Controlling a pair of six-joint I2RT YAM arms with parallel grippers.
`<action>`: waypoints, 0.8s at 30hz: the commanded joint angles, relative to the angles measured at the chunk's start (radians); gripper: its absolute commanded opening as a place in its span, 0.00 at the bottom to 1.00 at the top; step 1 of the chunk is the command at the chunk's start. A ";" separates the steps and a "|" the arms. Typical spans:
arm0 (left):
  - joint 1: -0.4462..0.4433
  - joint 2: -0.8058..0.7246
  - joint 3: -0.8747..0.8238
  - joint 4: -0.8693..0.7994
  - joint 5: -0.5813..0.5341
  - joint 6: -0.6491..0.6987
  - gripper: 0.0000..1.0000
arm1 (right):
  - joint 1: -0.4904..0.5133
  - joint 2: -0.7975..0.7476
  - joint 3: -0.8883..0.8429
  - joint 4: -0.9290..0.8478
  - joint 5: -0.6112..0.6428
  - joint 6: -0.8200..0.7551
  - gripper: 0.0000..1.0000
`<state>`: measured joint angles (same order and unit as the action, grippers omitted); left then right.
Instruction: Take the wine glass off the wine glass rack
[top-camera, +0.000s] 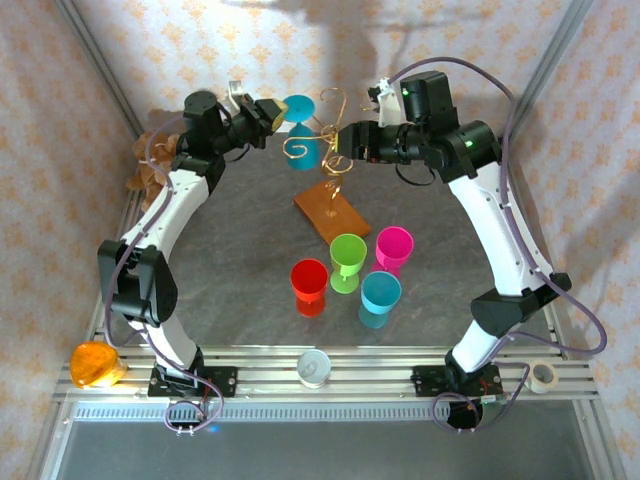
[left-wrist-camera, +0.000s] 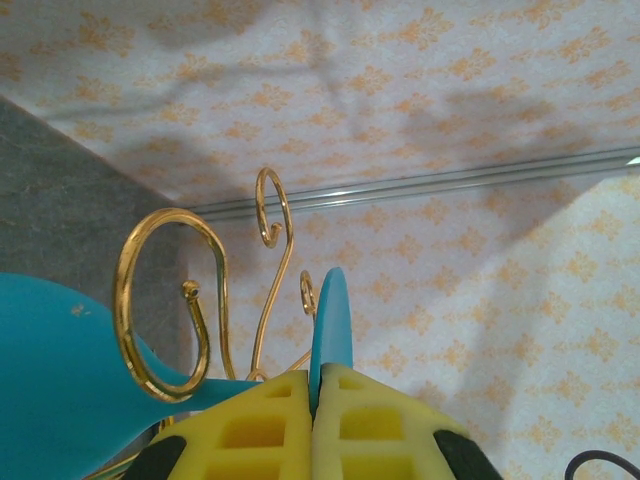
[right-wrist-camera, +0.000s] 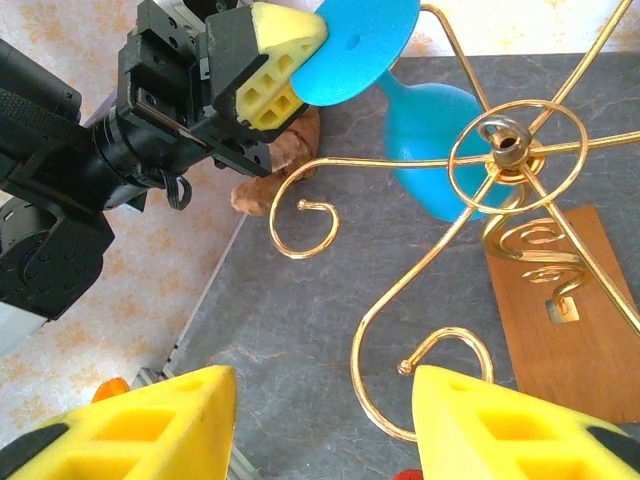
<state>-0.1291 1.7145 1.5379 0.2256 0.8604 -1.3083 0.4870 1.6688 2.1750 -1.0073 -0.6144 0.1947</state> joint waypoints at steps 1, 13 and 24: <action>0.011 -0.054 -0.013 0.048 0.023 0.012 0.00 | -0.007 -0.015 0.034 0.009 -0.019 0.006 0.51; 0.053 -0.141 -0.083 -0.012 0.017 0.065 0.00 | -0.006 -0.017 0.031 0.010 -0.021 0.014 0.51; 0.175 -0.253 -0.148 -0.170 0.045 0.197 0.00 | -0.007 -0.045 -0.007 0.042 -0.039 0.046 0.50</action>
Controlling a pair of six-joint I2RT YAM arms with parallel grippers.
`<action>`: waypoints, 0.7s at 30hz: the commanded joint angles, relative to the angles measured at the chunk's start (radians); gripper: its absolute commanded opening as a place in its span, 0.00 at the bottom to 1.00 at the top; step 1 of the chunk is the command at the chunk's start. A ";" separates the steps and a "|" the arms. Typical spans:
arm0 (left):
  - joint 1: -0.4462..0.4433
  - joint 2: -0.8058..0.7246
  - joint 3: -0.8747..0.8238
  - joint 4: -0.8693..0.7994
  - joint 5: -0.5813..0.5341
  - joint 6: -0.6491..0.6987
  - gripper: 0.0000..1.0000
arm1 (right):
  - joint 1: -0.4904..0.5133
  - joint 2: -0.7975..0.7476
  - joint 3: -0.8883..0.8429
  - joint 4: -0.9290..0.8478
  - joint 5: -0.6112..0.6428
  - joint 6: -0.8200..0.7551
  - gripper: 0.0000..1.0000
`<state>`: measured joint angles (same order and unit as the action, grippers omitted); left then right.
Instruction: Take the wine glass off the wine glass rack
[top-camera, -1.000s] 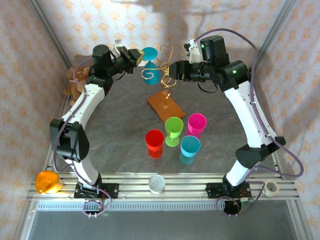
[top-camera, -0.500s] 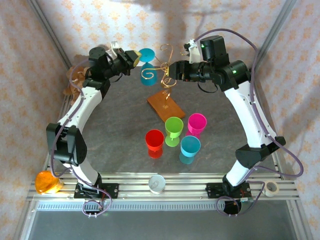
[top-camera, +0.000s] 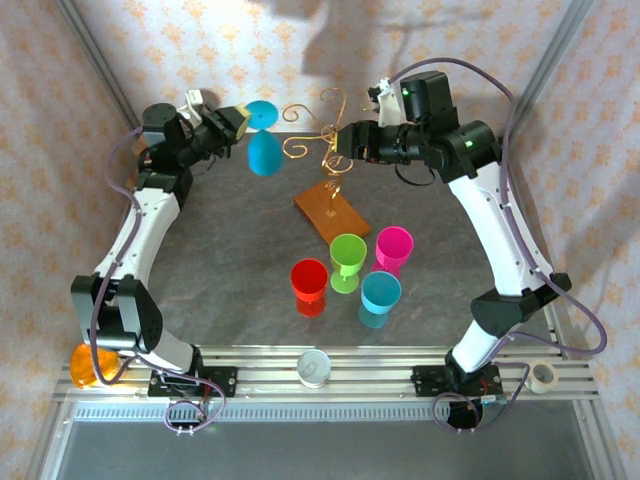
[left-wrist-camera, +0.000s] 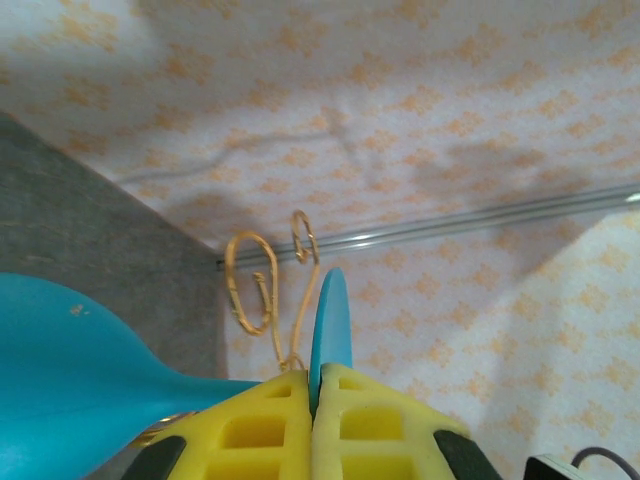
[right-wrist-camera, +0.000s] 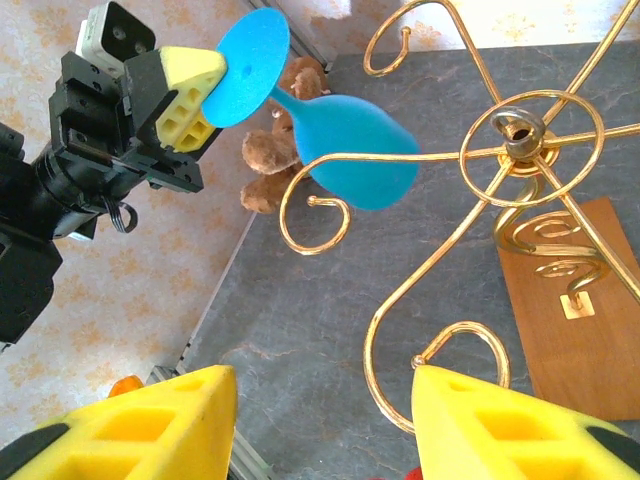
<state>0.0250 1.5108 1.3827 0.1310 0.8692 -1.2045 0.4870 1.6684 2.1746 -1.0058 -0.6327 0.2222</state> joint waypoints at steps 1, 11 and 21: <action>0.031 -0.058 0.016 -0.129 0.035 0.134 0.00 | -0.006 -0.049 -0.016 0.042 -0.022 0.020 0.50; 0.052 -0.124 0.120 -0.610 -0.094 0.559 0.00 | -0.005 -0.117 -0.125 0.076 -0.022 0.032 0.49; 0.051 -0.170 0.129 -0.859 -0.315 0.880 0.00 | -0.003 -0.183 -0.244 0.106 -0.030 0.039 0.49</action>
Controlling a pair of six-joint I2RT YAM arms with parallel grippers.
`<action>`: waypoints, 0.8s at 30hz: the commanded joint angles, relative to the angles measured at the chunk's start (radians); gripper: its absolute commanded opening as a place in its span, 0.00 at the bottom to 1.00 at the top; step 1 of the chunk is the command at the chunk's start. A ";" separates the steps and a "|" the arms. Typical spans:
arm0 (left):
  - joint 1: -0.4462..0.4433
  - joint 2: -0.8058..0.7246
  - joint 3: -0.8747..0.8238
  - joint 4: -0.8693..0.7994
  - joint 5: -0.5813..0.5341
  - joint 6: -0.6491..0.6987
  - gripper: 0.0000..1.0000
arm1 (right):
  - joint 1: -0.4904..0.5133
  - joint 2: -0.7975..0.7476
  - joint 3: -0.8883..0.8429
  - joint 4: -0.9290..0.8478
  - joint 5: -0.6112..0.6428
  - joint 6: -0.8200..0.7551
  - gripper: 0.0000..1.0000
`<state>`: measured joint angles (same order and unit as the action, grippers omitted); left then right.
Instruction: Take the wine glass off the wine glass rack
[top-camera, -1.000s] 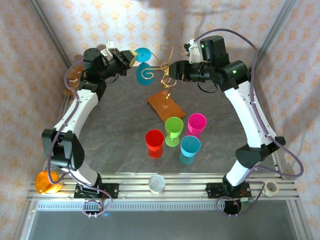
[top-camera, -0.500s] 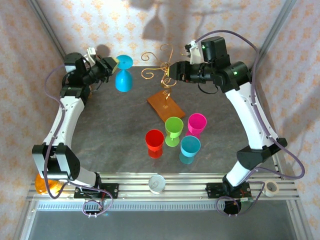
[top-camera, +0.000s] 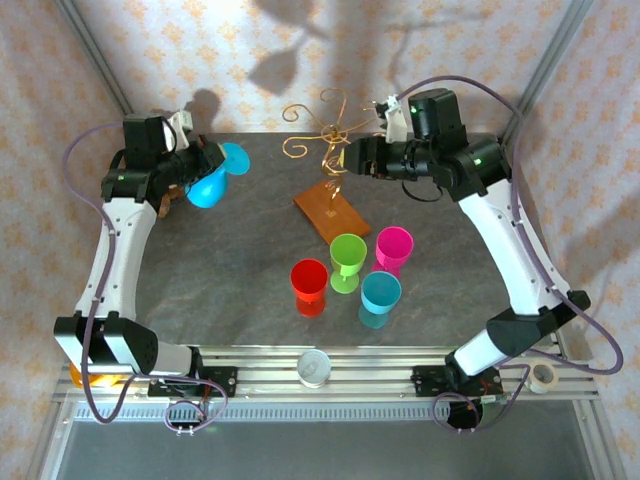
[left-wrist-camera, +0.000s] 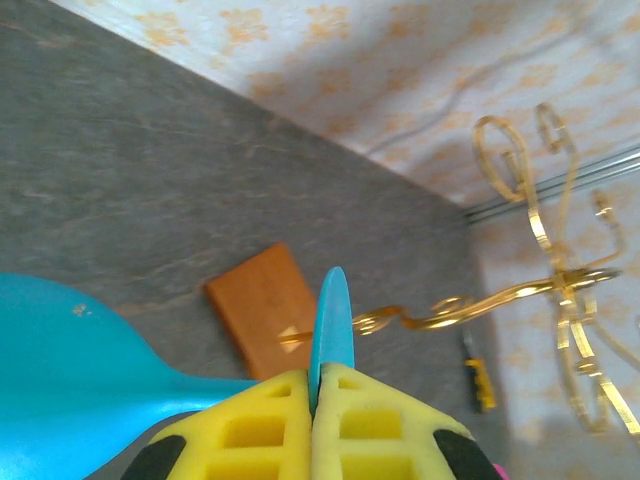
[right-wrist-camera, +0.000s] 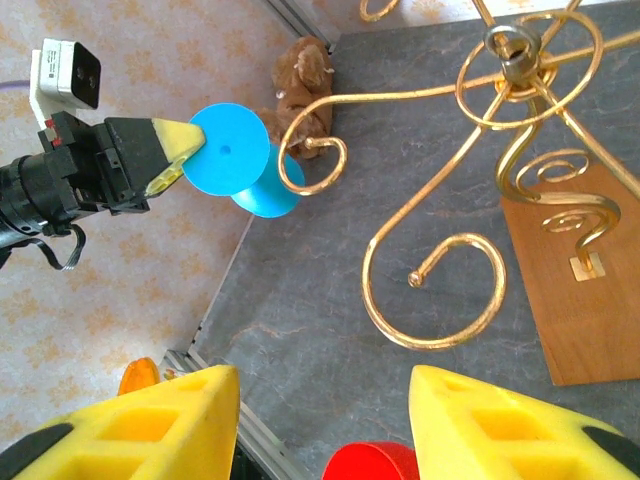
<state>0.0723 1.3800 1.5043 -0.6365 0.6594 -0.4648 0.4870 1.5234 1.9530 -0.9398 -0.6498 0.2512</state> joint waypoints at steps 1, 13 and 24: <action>0.003 -0.050 -0.003 -0.097 -0.133 0.159 0.00 | -0.002 -0.048 -0.038 0.048 -0.014 0.012 0.48; -0.135 -0.178 -0.095 -0.179 -0.513 0.368 0.00 | 0.008 -0.089 -0.146 0.102 -0.019 0.025 0.48; -0.427 -0.341 -0.291 -0.085 -0.950 0.619 0.00 | 0.014 -0.103 -0.178 0.104 -0.009 0.030 0.46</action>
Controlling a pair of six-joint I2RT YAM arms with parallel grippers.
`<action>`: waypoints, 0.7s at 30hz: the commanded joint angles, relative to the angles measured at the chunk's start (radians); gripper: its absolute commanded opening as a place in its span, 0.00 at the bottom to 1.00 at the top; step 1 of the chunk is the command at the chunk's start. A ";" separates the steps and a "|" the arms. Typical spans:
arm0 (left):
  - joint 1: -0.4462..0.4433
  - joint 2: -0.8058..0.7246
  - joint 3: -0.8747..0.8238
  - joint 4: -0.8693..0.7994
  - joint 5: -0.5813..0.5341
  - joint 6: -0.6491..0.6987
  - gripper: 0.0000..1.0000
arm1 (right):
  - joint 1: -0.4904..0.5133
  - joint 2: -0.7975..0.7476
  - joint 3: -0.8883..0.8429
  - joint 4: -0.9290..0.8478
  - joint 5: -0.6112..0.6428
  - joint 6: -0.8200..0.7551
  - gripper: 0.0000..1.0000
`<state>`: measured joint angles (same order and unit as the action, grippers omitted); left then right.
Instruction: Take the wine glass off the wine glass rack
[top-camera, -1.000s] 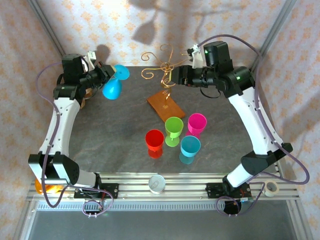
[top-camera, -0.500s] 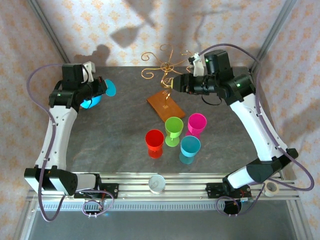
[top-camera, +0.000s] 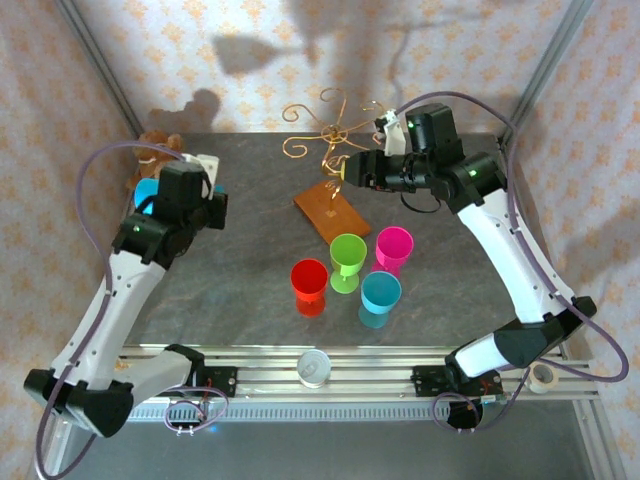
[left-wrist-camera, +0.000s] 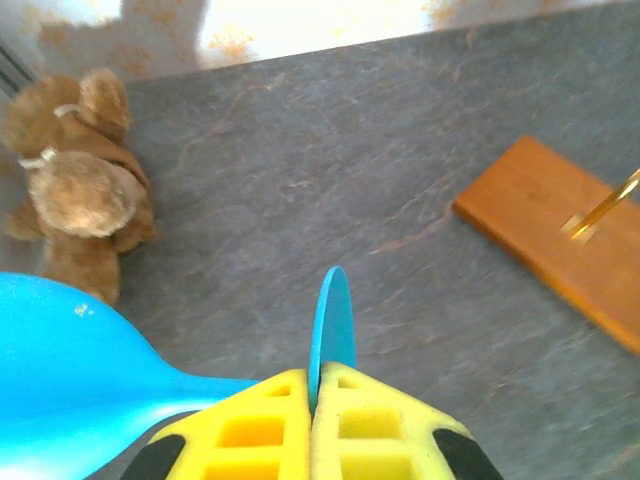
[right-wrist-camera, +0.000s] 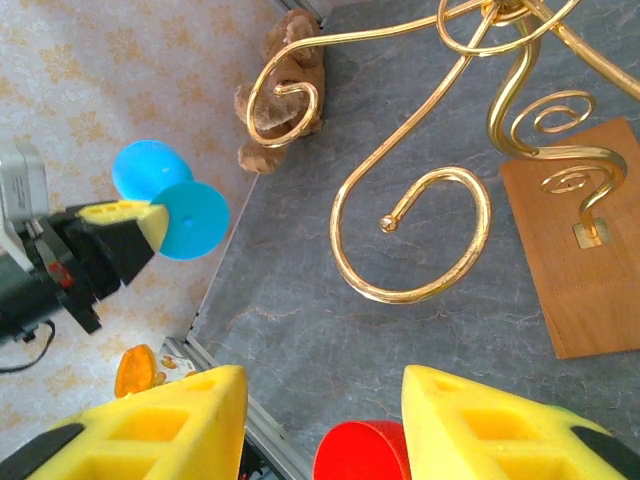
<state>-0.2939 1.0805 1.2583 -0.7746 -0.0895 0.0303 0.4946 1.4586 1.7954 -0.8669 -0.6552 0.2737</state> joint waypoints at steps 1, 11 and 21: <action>-0.101 -0.054 -0.066 0.068 -0.248 0.157 0.00 | 0.007 -0.049 -0.033 0.037 0.001 0.008 0.46; -0.399 -0.134 -0.275 0.258 -0.543 0.448 0.00 | 0.029 -0.145 -0.167 0.078 0.031 0.043 0.46; -0.532 -0.237 -0.468 0.426 -0.650 0.645 0.00 | 0.105 -0.239 -0.268 0.096 0.114 0.045 0.46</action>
<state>-0.8059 0.8841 0.8253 -0.4519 -0.6571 0.5804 0.5911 1.2694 1.5463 -0.8101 -0.5858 0.3145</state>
